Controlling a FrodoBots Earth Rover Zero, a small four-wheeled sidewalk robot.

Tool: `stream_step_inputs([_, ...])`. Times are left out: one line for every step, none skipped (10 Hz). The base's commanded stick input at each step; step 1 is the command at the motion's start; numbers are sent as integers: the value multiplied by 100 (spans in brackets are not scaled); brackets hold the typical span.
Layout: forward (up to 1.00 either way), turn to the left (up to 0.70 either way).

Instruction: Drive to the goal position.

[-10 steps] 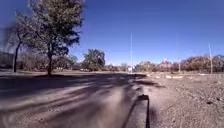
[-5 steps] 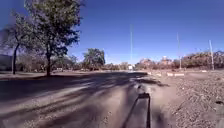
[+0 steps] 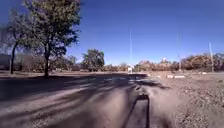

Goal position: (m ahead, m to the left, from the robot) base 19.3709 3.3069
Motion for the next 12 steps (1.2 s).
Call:
stream_step_inputs([50,0])
stream_step_inputs([50,0])
stream_step_inputs([50,0])
stream_step_inputs([50,0])
stream_step_inputs([50,0])
stream_step_inputs([50,0])
stream_step_inputs([50,0])
stream_step_inputs([50,0])
stream_step_inputs([50,0])
stream_step_inputs([50,0])
stream_step_inputs([50,0])
stream_step_inputs([50,0])
